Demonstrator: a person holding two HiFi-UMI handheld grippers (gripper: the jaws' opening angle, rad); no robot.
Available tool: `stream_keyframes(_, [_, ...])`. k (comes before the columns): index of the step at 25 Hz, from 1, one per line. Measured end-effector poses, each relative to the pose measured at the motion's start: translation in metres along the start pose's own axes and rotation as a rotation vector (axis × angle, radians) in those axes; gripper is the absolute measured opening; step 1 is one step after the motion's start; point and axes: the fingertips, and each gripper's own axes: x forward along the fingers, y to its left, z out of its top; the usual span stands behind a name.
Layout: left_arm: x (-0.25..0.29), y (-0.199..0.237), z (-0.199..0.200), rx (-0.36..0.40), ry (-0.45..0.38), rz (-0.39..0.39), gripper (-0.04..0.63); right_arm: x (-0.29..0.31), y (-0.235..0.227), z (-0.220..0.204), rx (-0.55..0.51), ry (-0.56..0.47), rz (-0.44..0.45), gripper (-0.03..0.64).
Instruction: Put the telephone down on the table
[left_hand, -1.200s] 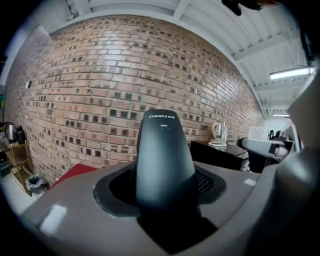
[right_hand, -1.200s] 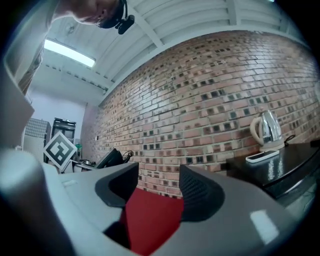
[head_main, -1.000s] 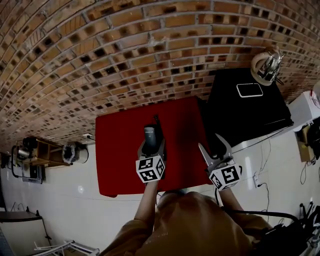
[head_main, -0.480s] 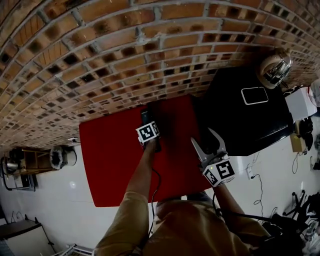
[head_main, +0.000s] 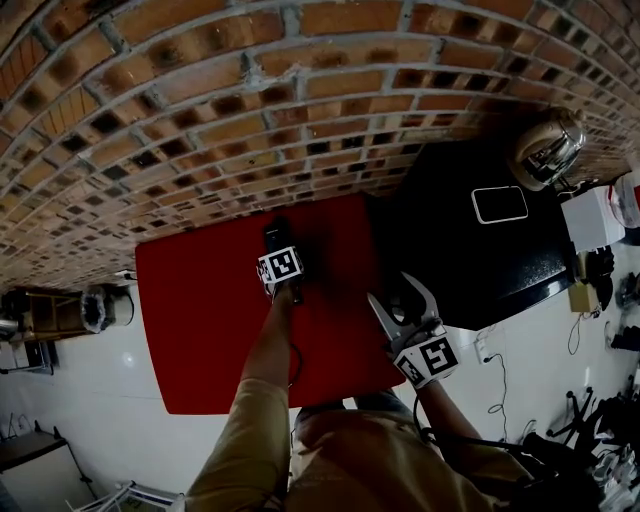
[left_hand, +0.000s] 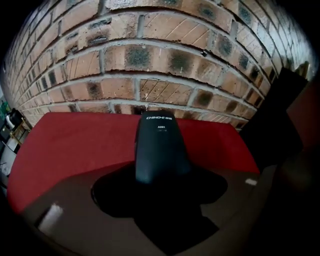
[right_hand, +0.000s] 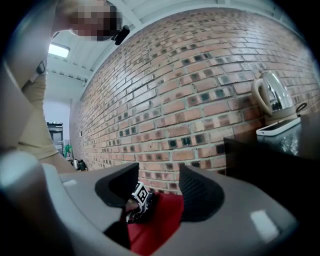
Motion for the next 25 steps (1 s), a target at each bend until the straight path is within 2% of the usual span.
stream_keyframes(2, [-0.008,-0.009,-0.008,0.018,0.060,-0.036,0.311,-0.004,-0.003,0.009,-0.001,-0.022,0.007,0.244])
stream_keyframes(3, [-0.011,-0.012,-0.006,0.032,0.053,-0.062,0.358,-0.004,-0.004,0.018,-0.006,-0.061,0.014,0.244])
stream_keyframes(5, [-0.022,-0.017,0.022,0.078,-0.091,-0.113,0.441,-0.002,-0.003,0.036,-0.018,-0.152,0.031,0.244])
stream_keyframes(6, [-0.040,-0.021,0.039,0.105,-0.183,-0.131,0.453,-0.002,-0.001,0.043,-0.019,-0.170,0.038,0.244])
stream_keyframes(8, [-0.098,-0.034,0.068,0.153,-0.343,-0.152,0.453,-0.004,0.006,0.056,-0.015,-0.176,0.046,0.244])
stream_keyframes(9, [-0.130,-0.041,0.074,0.167,-0.394,-0.156,0.453,-0.007,0.009,0.064,-0.014,-0.175,0.048,0.244])
stream_keyframes(12, [-0.215,-0.054,0.067,0.178,-0.483,-0.158,0.453,-0.013,0.018,0.086,-0.014,-0.180,0.051,0.244])
stream_keyframes(16, [-0.362,-0.080,0.081,0.224,-0.771,-0.185,0.453,-0.028,0.033,0.110,-0.021,-0.191,0.058,0.245])
stream_keyframes(19, [-0.459,-0.083,0.075,0.203,-0.948,-0.158,0.453,-0.042,0.042,0.125,-0.052,-0.191,0.048,0.249])
stream_keyframes(22, [-0.534,-0.081,0.058,0.195,-1.083,-0.099,0.453,-0.059,0.052,0.141,-0.085,-0.232,0.041,0.280])
stream_keyframes(25, [-0.583,-0.079,0.044,0.214,-1.158,-0.047,0.454,-0.077,0.063,0.160,-0.102,-0.278,0.042,0.396])
